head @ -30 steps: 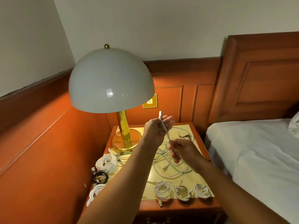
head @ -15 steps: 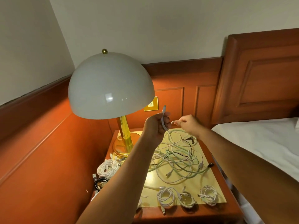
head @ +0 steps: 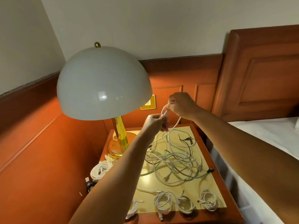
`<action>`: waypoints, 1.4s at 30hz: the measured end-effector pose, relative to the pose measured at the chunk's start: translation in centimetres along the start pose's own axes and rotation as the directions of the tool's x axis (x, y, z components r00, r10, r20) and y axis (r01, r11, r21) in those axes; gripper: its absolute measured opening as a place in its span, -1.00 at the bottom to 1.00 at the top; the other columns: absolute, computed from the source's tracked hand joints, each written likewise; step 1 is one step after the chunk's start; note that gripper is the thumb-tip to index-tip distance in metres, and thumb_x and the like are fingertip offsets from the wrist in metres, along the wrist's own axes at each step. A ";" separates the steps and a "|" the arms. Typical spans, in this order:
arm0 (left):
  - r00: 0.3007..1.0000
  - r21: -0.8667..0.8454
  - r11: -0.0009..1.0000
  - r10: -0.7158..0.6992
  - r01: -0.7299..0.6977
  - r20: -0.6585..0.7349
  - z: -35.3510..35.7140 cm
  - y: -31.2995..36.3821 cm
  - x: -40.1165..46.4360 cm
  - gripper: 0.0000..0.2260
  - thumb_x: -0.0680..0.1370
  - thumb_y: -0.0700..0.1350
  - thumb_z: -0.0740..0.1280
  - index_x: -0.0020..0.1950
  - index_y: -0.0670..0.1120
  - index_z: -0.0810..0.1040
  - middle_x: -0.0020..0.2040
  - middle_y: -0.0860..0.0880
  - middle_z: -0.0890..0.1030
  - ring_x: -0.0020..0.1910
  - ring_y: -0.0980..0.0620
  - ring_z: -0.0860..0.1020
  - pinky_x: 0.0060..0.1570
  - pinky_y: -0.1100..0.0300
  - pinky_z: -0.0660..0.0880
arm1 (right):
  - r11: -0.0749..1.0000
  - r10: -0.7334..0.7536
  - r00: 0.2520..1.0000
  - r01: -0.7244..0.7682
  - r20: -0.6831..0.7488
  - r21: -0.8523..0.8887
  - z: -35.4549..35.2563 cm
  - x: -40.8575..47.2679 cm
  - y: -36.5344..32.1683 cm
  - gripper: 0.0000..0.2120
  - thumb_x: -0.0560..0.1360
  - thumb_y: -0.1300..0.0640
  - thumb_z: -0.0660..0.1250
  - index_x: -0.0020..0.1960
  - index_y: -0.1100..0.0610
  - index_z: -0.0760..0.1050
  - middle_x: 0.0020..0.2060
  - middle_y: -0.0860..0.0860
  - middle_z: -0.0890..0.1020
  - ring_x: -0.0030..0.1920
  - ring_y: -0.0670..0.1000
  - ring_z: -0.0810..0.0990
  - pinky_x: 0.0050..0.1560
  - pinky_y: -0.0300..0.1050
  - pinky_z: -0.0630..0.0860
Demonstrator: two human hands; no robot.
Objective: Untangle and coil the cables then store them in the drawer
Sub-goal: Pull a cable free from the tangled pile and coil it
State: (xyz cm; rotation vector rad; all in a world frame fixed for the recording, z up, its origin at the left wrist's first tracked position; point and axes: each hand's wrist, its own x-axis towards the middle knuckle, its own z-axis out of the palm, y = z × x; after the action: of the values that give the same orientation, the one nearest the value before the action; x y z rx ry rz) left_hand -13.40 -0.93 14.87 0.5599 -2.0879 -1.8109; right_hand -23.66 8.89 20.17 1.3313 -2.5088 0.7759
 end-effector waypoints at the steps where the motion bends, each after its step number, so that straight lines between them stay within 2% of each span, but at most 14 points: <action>1: 1.000 0.015 1.000 -0.011 0.011 0.002 0.2 -0.1 0.1 -0.75 0.66 -0.17 0.17 -0.13 -0.19 0.57 -0.31 -0.10 0.60 -0.41 0.05 0.53 -0.36 0.27 0.46 | 0.999 -0.032 0.999 0.032 0.019 0.010 -0.4 -0.4 -0.2 -0.86 0.53 0.15 0.38 -0.10 0.22 0.62 -0.21 0.05 0.60 -0.22 -0.02 0.50 -0.17 -0.14 0.42; 5: 0.997 -0.138 0.990 -0.038 0.030 -0.060 1.1 -0.6 0.8 -0.73 0.67 -0.16 0.15 -0.08 -0.22 0.58 -0.30 -0.10 0.61 -0.37 0.03 0.53 -0.35 0.23 0.44 | 0.999 -0.029 0.995 0.025 0.100 0.047 -0.8 -3.1 -0.1 -0.80 0.60 0.21 0.23 -0.03 0.24 0.63 -0.26 0.04 0.58 -0.31 -0.10 0.42 -0.29 -0.22 0.29; 8: 0.996 -0.374 0.927 -0.058 0.030 -0.064 1.7 -1.0 1.4 -0.72 0.67 -0.18 0.12 -0.06 -0.27 0.57 -0.24 -0.16 0.63 -0.27 -0.06 0.57 -0.22 0.13 0.48 | 0.952 0.081 0.986 -0.121 0.147 0.281 0.2 -6.0 0.5 -0.80 0.58 0.28 0.21 0.05 0.14 0.60 -0.29 -0.03 0.57 -0.36 -0.14 0.44 -0.39 -0.35 0.30; 13: 0.987 -0.587 0.807 -0.133 0.058 -0.085 4.0 -0.5 1.0 -0.78 0.66 -0.22 0.12 -0.01 -0.24 0.54 -0.27 -0.11 0.65 -0.22 -0.05 0.60 -0.13 0.13 0.51 | 0.682 0.262 0.948 -0.315 0.182 0.660 4.4 -9.3 1.6 -0.91 0.59 0.22 0.28 -0.07 0.21 0.52 -0.33 0.11 0.62 -0.37 0.02 0.56 -0.34 -0.09 0.52; 16: 0.990 -0.739 0.671 -0.138 0.066 -0.037 4.2 0.7 1.4 -0.78 0.64 -0.25 0.09 -0.04 -0.24 0.51 -0.31 -0.10 0.64 -0.28 -0.02 0.61 -0.23 0.19 0.52 | 0.515 0.278 0.918 -0.390 0.282 0.763 6.5 -10.7 2.4 -0.64 0.51 -0.06 0.36 -0.17 0.26 0.55 -0.39 0.14 0.62 -0.41 0.02 0.59 -0.31 -0.16 0.55; 19: 0.994 -0.764 0.636 -0.082 0.110 0.075 3.6 2.2 1.8 -0.76 0.64 -0.26 0.04 -0.11 -0.19 0.45 -0.39 -0.04 0.53 -0.43 0.07 0.49 -0.33 0.26 0.39 | 0.582 0.240 0.905 -0.425 0.353 0.694 7.9 -11.5 3.1 -0.75 0.65 0.13 0.16 0.02 0.22 0.57 -0.25 0.11 0.64 -0.22 -0.04 0.63 -0.14 -0.35 0.50; 22: 0.989 -0.715 0.686 -0.046 0.135 0.143 2.7 3.1 1.3 -0.72 0.66 -0.21 0.05 -0.10 -0.21 0.50 -0.42 0.00 0.47 -0.46 0.10 0.41 -0.32 0.26 0.33 | 0.586 0.236 0.898 -0.436 0.371 0.683 8.5 -10.1 4.3 -0.78 0.65 0.26 0.14 0.06 0.16 0.56 -0.18 0.10 0.62 -0.12 -0.02 0.58 0.06 -0.20 0.53; 25: 0.983 -0.628 0.771 0.009 0.110 0.183 1.9 3.8 0.3 -0.70 0.67 -0.18 0.05 -0.09 -0.22 0.52 -0.48 0.02 0.45 -0.53 0.12 0.38 -0.42 0.27 0.35 | 0.689 0.310 0.904 -0.427 0.295 0.585 7.9 -7.0 5.4 -0.75 0.61 0.00 0.24 -0.13 0.09 0.59 -0.28 0.05 0.63 -0.23 0.00 0.53 -0.08 -0.01 0.47; 27: 0.980 -0.570 0.818 0.042 0.079 0.196 1.4 4.3 -0.1 -0.71 0.67 -0.19 0.05 -0.10 -0.21 0.51 -0.50 0.03 0.41 -0.56 0.12 0.33 -0.45 0.27 0.30 | 0.738 0.363 0.901 -0.433 0.235 0.517 6.8 -4.7 5.5 -0.65 0.51 -0.18 0.28 -0.21 0.10 0.56 -0.36 0.03 0.58 -0.31 0.03 0.47 -0.20 -0.08 0.39; 29: 0.980 -0.502 0.864 0.077 0.027 0.184 1.0 4.4 -0.3 -0.71 0.66 -0.20 0.05 -0.11 -0.21 0.52 -0.49 0.03 0.39 -0.55 0.12 0.31 -0.46 0.26 0.29 | 0.816 0.347 0.925 -0.378 0.151 0.437 4.9 -2.5 5.1 -0.65 0.50 -0.15 0.31 -0.19 0.14 0.55 -0.39 0.01 0.52 -0.36 0.01 0.42 -0.28 -0.14 0.33; 32: 0.982 -0.447 0.891 0.144 -0.076 0.120 0.5 4.8 0.3 -0.70 0.67 -0.22 0.04 -0.12 -0.21 0.51 -0.52 0.04 0.39 -0.55 0.13 0.31 -0.47 0.29 0.29 | 0.948 0.187 0.981 -0.194 0.053 0.252 1.0 1.3 4.3 -0.82 0.55 0.07 0.34 -0.11 0.19 0.56 -0.29 0.04 0.54 -0.32 -0.04 0.42 -0.31 -0.16 0.29; 35: 0.973 -0.420 0.890 0.223 -0.180 0.056 0.1 6.5 1.1 -0.69 0.67 -0.22 0.03 -0.14 -0.20 0.51 -0.53 0.05 0.39 -0.54 0.13 0.29 -0.43 0.27 0.25 | 0.997 -0.029 0.998 0.033 -0.057 0.070 -3.8 4.8 2.7 -0.76 0.45 -0.01 0.46 -0.19 0.15 0.53 -0.26 -0.02 0.49 -0.28 -0.07 0.40 -0.22 -0.14 0.27; 39: 0.935 -0.267 0.904 0.353 -0.334 0.027 -0.3 8.8 1.9 -0.68 0.68 -0.22 0.06 -0.14 -0.18 0.54 -0.50 0.05 0.42 -0.48 0.12 0.32 -0.39 0.24 0.28 | 0.927 -0.327 0.936 0.290 -0.133 -0.239 -8.9 7.3 0.7 -0.76 0.42 0.11 0.49 -0.06 0.28 0.62 -0.11 0.23 0.52 -0.08 0.20 0.50 -0.11 -0.07 0.33; 42: 0.918 -0.191 0.906 0.393 -0.378 0.046 0.5 8.5 1.8 -0.69 0.67 -0.23 0.09 -0.15 -0.18 0.55 -0.46 -0.01 0.42 -0.48 0.10 0.31 -0.40 0.23 0.26 | 0.895 -0.393 0.906 0.338 -0.157 -0.292 -9.9 6.4 0.8 -0.82 0.46 0.19 0.44 -0.04 0.31 0.63 -0.06 0.28 0.50 -0.05 0.25 0.49 -0.06 -0.02 0.37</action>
State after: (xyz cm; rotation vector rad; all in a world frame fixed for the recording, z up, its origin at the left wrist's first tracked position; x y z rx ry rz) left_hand -15.88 -0.36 23.22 0.0161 -1.8920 -1.7798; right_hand -28.65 9.95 30.81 1.4770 -2.0212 0.4605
